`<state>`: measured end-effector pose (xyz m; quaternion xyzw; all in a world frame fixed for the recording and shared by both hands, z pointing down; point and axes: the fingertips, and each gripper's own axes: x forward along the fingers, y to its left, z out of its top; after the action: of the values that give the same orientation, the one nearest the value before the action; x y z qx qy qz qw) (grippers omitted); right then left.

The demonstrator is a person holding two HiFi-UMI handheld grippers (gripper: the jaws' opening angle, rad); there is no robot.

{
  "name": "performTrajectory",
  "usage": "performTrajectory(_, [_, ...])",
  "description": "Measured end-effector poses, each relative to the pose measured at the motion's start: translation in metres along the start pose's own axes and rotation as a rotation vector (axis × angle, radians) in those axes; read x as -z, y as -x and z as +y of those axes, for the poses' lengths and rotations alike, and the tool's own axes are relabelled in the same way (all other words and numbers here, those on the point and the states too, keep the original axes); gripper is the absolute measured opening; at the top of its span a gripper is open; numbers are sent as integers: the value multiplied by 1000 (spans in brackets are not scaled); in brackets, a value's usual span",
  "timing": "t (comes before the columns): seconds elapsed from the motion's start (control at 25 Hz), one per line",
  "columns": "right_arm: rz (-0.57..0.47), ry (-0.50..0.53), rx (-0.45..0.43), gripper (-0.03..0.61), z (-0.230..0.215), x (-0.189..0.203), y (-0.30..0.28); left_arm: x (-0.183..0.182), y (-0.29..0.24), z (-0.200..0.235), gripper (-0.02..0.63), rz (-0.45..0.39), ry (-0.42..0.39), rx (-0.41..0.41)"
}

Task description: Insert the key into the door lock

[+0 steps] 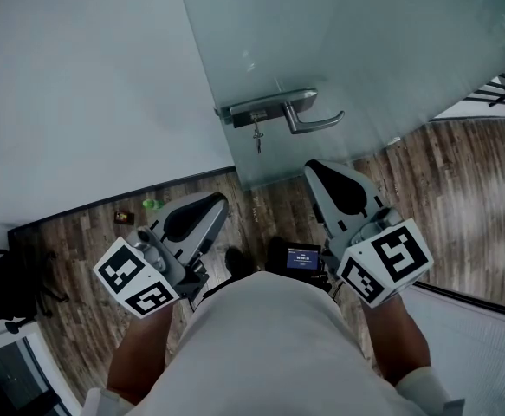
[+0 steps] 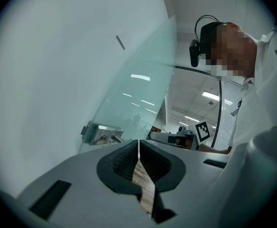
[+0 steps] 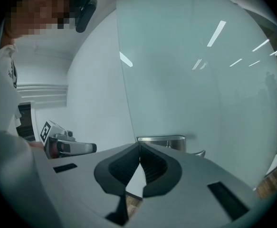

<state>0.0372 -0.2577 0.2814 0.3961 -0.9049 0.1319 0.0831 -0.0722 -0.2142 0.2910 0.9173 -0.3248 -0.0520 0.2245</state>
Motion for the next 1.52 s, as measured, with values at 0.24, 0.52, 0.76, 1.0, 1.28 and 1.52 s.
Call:
performTrajectory(0.24, [13, -13, 7, 14, 1, 8, 6, 13, 5, -5, 25, 17, 28, 1])
performTrajectory(0.52, [22, -22, 9, 14, 7, 14, 10, 18, 11, -8, 25, 23, 39, -1])
performTrajectory(0.76, [21, -25, 16, 12, 11, 15, 15, 19, 15, -12, 25, 31, 35, 2])
performTrajectory(1.0, [23, -24, 12, 12, 14, 18, 14, 24, 15, -12, 25, 42, 40, 3])
performTrajectory(1.28, [34, -28, 14, 12, 17, 20, 14, 27, 13, -15, 25, 56, 50, 19])
performTrajectory(1.52, [39, -22, 6, 12, 19, 20, 8, 26, 14, -15, 25, 54, 52, 25])
